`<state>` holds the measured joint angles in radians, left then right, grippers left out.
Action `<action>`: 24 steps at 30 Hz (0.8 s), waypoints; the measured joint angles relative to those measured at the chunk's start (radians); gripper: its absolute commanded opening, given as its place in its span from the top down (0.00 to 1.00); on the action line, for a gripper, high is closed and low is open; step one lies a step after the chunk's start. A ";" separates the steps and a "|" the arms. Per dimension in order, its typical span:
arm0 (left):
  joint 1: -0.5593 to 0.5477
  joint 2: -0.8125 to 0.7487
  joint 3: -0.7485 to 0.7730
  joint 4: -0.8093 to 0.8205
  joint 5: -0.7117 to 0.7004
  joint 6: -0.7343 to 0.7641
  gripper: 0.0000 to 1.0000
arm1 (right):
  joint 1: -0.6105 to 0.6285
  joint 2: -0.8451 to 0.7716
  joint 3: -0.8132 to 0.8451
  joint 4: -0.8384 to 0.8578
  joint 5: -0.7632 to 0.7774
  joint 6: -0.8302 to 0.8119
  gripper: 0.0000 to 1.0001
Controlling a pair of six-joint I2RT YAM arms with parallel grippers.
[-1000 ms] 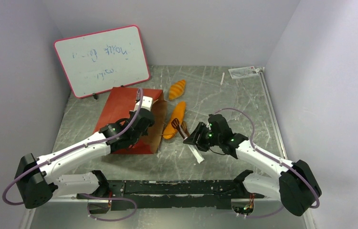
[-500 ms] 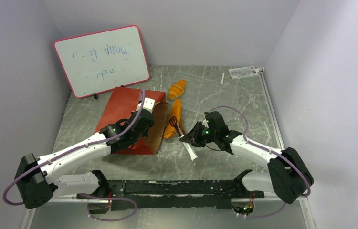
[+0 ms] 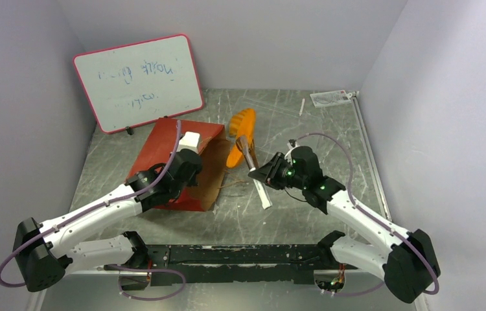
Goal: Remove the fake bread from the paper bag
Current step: Pick up the fake bread from the center of the board, then place the fake bread in the container.
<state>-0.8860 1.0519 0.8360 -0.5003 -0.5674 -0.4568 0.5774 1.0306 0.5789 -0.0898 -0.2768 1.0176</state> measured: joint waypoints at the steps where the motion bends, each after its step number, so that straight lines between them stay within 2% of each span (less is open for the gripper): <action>1: 0.000 -0.003 0.000 -0.004 0.000 -0.006 0.93 | 0.000 -0.016 0.003 0.002 0.014 -0.001 1.00; 9: 0.000 -0.001 0.001 -0.029 -0.001 -0.040 0.93 | 0.000 -0.007 0.103 -0.060 0.182 -0.037 1.00; 13: 0.000 0.015 0.014 -0.051 -0.008 -0.053 0.93 | -0.018 0.109 0.238 -0.113 0.244 -0.090 1.00; 24: 0.000 0.018 0.061 -0.097 -0.023 -0.064 0.93 | -0.141 0.461 0.528 -0.253 0.286 -0.209 1.00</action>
<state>-0.8860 1.0695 0.8970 -0.5976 -0.5907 -0.5205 0.4366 1.4918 1.1069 -0.3431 0.0093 0.8089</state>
